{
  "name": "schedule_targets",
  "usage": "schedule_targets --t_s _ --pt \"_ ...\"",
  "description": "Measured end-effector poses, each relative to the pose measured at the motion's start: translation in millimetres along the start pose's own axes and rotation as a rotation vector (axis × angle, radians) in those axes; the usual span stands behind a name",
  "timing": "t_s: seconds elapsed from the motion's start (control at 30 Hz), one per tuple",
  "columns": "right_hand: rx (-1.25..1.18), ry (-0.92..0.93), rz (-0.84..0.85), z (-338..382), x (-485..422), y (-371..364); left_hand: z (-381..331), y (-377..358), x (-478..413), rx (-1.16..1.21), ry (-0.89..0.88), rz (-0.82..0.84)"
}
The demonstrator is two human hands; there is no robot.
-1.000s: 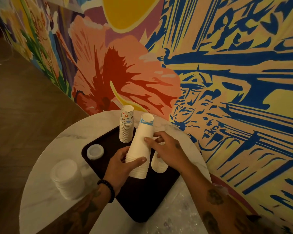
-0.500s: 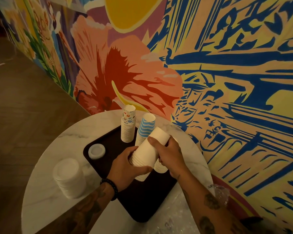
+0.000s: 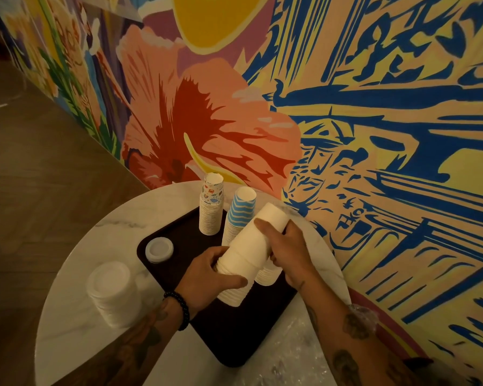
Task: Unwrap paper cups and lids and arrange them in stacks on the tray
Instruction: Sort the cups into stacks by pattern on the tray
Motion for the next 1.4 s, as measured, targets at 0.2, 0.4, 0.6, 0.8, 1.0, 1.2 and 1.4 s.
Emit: schedule_targets --t_s 0.2,0.4,0.6,0.8,1.0,1.2,1.4 --pt "-0.006 0.14 -0.173 39 -20 35 14 2 7 0.104 0.105 0.001" --pt "0.209 0.278 -0.226 54 -25 49 19 10 6 0.272 0.178 -0.047" --pt "0.389 0.244 -0.181 12 -32 43 15 14 6 0.357 0.204 -0.053" --pt "0.461 0.074 -0.056 -28 -36 44 10 17 7 0.339 0.158 -0.053" --pt "0.346 0.266 -0.213 6 -20 46 6 10 7 0.352 0.138 -0.038" --pt "0.361 0.18 0.151 21 9 22 -6 0 5 0.647 0.239 0.045" --pt "0.316 0.034 0.341 -6 37 0 -5 3 6 0.668 0.221 0.086"
Point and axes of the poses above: each hand's wrist, its own x-axis away from the middle knuckle, its own y-axis out of the back of the hand, z = x × y, the point moved 2 cm from there along -x, towards the middle knuckle, and after that the axes turned 3 degrees about -z, right-handed, at the moved point
